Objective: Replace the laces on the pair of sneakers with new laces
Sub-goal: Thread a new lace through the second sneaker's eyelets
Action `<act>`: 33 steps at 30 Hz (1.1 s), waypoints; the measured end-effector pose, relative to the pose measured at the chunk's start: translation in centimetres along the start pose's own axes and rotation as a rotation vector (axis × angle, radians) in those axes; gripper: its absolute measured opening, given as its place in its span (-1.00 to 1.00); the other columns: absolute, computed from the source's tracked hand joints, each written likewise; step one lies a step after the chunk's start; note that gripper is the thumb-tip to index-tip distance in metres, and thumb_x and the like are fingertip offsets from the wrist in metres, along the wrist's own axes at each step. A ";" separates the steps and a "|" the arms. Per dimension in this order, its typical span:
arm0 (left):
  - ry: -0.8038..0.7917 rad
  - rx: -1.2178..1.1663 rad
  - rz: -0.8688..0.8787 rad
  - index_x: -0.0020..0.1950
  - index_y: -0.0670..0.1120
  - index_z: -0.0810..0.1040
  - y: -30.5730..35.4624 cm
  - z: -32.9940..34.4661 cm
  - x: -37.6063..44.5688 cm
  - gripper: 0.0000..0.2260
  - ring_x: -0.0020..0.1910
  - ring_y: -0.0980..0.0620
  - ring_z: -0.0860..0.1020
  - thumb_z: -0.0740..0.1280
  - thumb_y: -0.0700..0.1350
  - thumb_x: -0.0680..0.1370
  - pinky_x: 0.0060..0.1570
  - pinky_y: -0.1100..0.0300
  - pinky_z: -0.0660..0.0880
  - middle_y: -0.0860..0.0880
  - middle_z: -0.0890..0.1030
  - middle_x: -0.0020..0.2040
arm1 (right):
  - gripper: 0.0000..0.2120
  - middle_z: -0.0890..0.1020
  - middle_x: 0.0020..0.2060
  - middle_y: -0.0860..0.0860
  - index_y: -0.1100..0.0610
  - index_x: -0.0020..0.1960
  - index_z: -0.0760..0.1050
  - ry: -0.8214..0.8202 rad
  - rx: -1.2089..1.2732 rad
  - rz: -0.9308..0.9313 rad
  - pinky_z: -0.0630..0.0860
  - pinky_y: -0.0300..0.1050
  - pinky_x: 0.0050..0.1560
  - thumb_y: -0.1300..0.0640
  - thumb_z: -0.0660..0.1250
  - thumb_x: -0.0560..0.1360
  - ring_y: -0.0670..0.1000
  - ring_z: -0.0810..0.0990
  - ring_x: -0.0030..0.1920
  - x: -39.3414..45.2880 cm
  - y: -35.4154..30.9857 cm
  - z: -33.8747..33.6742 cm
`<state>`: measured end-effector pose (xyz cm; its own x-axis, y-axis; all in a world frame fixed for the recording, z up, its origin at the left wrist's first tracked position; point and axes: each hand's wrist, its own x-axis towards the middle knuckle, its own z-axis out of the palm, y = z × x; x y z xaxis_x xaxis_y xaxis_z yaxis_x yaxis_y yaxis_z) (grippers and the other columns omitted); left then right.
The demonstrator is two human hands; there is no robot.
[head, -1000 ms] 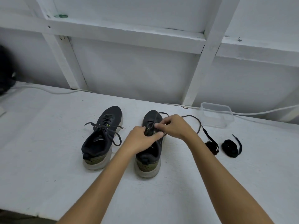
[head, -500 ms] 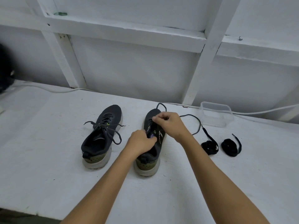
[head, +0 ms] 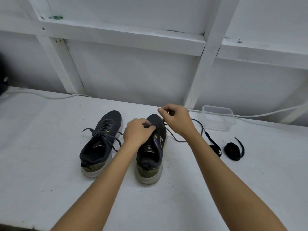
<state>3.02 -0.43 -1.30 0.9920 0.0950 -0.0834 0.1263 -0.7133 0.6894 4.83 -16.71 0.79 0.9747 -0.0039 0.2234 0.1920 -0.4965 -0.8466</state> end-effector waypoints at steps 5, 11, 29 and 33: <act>0.021 -0.045 0.010 -0.09 0.02 0.57 -0.1 -0.2 1.3 -0.95 -0.03 0.02 0.59 0.36 -0.03 0.53 -0.10 0.16 0.46 0.08 0.64 -0.06 | -0.87 0.59 0.21 -0.02 0.05 0.04 0.70 -0.030 -0.351 -0.085 0.53 -0.08 0.05 0.18 0.42 0.54 -0.03 0.63 -0.12 1.1 2.5 -0.5; -0.120 0.028 0.219 0.13 0.08 0.60 0.2 0.4 1.7 -0.76 0.07 0.09 0.55 0.48 -0.02 0.48 0.14 0.09 0.53 0.11 0.60 0.10 | -0.63 0.42 0.41 0.00 -0.01 0.27 0.59 -0.061 -0.462 -0.042 0.48 -0.09 0.01 0.12 0.51 0.47 0.04 0.63 0.01 0.9 3.6 -0.6; 0.049 0.067 -0.038 -0.29 -0.16 0.61 0.0 1.1 1.4 -0.75 -0.30 -0.05 0.52 0.33 -0.10 0.56 -0.27 0.16 0.48 -0.14 0.63 -0.30 | -0.78 0.53 0.22 -0.03 -0.06 0.14 0.63 -0.269 -0.813 0.074 0.35 0.10 0.22 -0.06 0.28 0.58 0.12 0.36 0.30 -0.3 1.7 -1.0; -0.012 0.203 -0.118 -0.30 -0.21 0.52 -0.1 0.5 1.1 -0.61 -0.26 -0.09 0.52 0.26 0.04 0.59 -0.28 0.14 0.43 -0.11 0.55 -0.25 | -0.79 0.64 -0.03 -0.02 0.01 0.10 0.53 -0.285 -0.687 0.095 0.45 0.03 0.08 -0.05 0.20 0.61 0.10 0.55 0.07 0.1 0.4 -0.8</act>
<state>4.13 -0.64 -1.84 0.9701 0.1785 -0.1647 0.2390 -0.8229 0.5156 4.89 -17.60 0.82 0.9933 0.1048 -0.0486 0.0819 -0.9357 -0.3431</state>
